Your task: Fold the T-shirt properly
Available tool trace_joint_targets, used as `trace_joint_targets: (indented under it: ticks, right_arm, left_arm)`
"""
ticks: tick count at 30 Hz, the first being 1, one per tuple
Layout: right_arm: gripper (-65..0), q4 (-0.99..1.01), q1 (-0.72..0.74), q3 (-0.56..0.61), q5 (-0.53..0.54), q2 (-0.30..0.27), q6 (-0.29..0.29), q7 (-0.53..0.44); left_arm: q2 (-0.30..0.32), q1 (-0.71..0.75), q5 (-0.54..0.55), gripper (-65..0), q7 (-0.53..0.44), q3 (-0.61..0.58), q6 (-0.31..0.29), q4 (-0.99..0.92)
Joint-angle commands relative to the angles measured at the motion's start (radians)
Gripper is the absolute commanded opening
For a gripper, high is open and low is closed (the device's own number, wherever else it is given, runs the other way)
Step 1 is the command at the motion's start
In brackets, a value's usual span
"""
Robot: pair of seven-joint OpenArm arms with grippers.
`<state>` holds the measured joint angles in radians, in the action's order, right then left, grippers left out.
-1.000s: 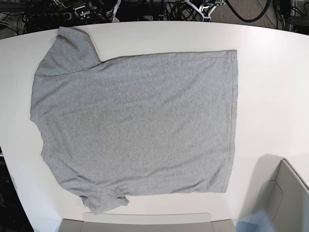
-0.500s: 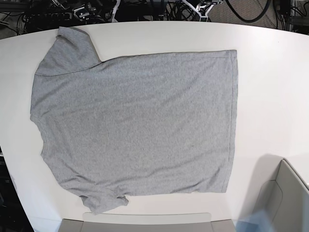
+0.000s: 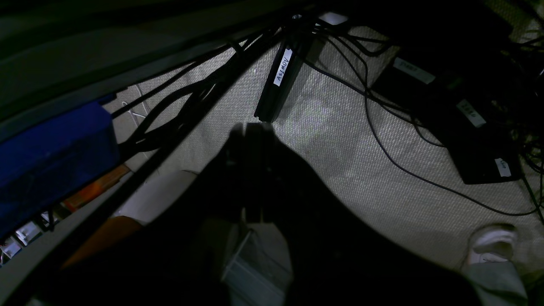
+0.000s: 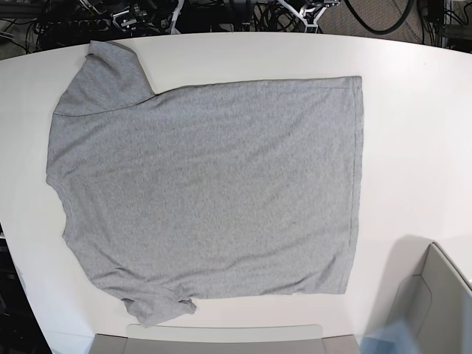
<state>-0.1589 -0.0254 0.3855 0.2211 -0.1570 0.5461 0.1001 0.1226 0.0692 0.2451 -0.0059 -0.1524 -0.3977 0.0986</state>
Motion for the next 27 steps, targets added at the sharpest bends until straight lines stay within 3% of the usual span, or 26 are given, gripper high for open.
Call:
trace_joint_targets:
  ticks: [1,5,10,15,18,24,27]
  right_arm:
    - [-65.0,-0.003,0.002,0.000,0.005,-0.006,0.019,-0.009]
    - [-65.0,-0.008,-0.011,-0.007,0.016,-0.031,0.019,-0.063]
    - [-65.0,-0.006,-0.094,-0.007,0.100,-0.077,0.019,-0.337]
    - [-65.0,-0.006,-0.153,-0.007,0.209,-0.112,0.019,-0.538]
    - [-65.0,-0.006,-0.192,-0.007,0.235,-0.120,0.019,-0.673]
    - [-65.0,-0.006,-0.278,-0.007,0.245,-0.122,0.019,-0.968]
    - [-65.0,-0.006,-0.313,-0.007,0.245,-0.122,0.019,-1.063]
  left_arm:
    - [0.004,0.004,0.006,-65.0,-0.016,0.003,-0.008,0.000]
    - [0.004,0.031,0.007,-65.0,-0.131,0.004,-0.008,0.000]
    - [0.004,0.113,0.009,-65.0,-0.434,0.004,-0.007,0.000]
    - [0.002,0.171,0.009,-65.0,-0.693,0.006,-0.007,0.000]
    - [0.002,0.199,0.009,-65.0,-0.851,0.006,-0.007,0.000]
    - [0.001,0.258,0.009,-65.0,-1.271,0.006,-0.007,0.000]
    - [0.001,0.277,0.009,-65.0,-1.330,0.004,-0.007,0.002]
